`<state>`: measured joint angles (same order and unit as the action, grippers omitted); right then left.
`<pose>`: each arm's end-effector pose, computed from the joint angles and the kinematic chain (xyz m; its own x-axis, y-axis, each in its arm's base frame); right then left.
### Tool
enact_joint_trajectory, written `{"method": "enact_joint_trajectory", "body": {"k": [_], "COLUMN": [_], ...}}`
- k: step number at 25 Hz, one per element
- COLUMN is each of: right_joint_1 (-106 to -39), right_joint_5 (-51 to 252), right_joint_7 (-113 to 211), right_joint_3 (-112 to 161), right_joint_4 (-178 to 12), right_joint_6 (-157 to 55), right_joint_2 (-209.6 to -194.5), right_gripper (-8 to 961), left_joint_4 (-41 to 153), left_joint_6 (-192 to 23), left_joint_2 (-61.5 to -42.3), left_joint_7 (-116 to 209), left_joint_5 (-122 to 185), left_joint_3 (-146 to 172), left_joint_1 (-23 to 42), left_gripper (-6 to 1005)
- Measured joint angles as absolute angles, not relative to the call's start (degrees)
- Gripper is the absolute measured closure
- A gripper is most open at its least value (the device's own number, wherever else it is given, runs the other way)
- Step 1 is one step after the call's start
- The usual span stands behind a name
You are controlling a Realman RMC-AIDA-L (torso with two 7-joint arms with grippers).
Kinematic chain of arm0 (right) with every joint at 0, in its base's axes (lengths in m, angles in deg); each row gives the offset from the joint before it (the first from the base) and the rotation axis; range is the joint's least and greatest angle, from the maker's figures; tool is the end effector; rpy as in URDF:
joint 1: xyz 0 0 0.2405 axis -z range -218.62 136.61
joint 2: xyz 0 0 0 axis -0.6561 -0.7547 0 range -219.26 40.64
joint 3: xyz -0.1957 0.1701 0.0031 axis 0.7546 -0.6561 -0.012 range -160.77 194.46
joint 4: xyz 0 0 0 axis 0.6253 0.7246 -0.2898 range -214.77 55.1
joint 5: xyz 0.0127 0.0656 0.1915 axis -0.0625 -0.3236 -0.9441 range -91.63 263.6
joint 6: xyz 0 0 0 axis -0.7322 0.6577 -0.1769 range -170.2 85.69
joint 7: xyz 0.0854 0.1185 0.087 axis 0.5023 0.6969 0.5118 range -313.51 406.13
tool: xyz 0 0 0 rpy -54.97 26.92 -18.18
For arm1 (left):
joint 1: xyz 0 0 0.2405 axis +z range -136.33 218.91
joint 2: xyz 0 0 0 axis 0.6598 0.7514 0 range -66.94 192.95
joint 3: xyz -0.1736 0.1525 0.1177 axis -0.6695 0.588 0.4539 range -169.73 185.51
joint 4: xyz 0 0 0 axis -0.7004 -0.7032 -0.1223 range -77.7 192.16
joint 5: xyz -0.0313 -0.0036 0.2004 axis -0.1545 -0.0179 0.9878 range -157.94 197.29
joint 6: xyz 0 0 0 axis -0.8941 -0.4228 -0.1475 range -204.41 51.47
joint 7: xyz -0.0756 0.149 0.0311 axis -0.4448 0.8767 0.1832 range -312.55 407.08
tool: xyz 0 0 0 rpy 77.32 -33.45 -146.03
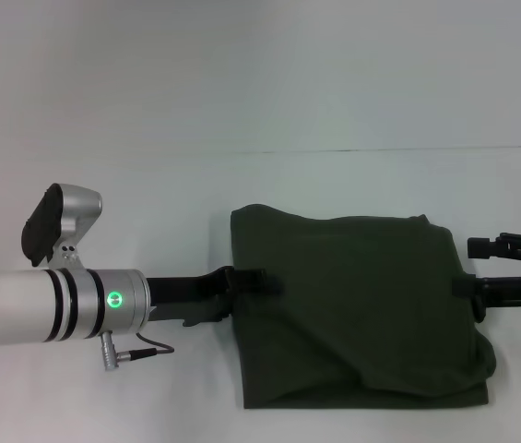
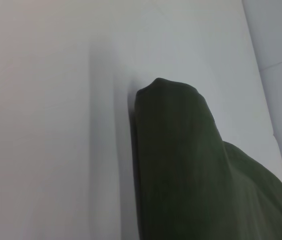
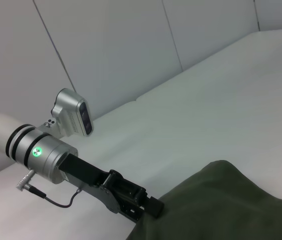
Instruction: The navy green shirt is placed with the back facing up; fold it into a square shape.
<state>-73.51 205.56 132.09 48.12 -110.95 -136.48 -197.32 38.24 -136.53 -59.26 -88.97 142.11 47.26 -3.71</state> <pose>0.2842 0.3469 0.0455 0.7407 -0.4572 -0.4923 -0.5815 -0.8032 -0.1289 -0.2323 0.3853 -0.1112 -0.0031 0.9179 0.3967 0.9873 -0.0602 0.1471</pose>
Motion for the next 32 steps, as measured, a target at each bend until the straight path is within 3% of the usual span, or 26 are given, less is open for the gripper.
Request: {"method": "enact_joint_trajectory", "body": {"k": [12, 17, 22, 32], "right_joint_1": [-73.53, -73.53, -73.53, -73.52], "right_joint_5": [205.29, 205.25, 205.25, 205.25], "right_joint_7": [132.09, 132.09, 132.09, 132.40], "right_joint_3": [48.03, 47.85, 47.57, 46.86], "right_joint_4": [-111.08, -111.18, -111.34, -111.50], "right_joint_6": [-136.47, -136.47, -136.60, -137.44], "right_joint_2": [-197.32, -197.33, -197.33, -197.09], "right_gripper": [28, 28, 28, 29], "left_joint_4": [38.24, 38.25, 38.16, 34.51], "left_joint_6": [-136.58, -137.04, -138.80, -147.39], "left_joint_2": [-59.21, -58.93, -57.92, -53.56], "left_joint_7": [-89.12, -89.48, -90.15, -91.51], "left_joint_5": [142.10, 142.10, 142.10, 144.53], "left_joint_3": [47.27, 47.27, 47.25, 42.40], "left_joint_1": [-3.49, -3.61, -3.31, 0.66], "left_gripper": [476, 718, 826, 855]}}
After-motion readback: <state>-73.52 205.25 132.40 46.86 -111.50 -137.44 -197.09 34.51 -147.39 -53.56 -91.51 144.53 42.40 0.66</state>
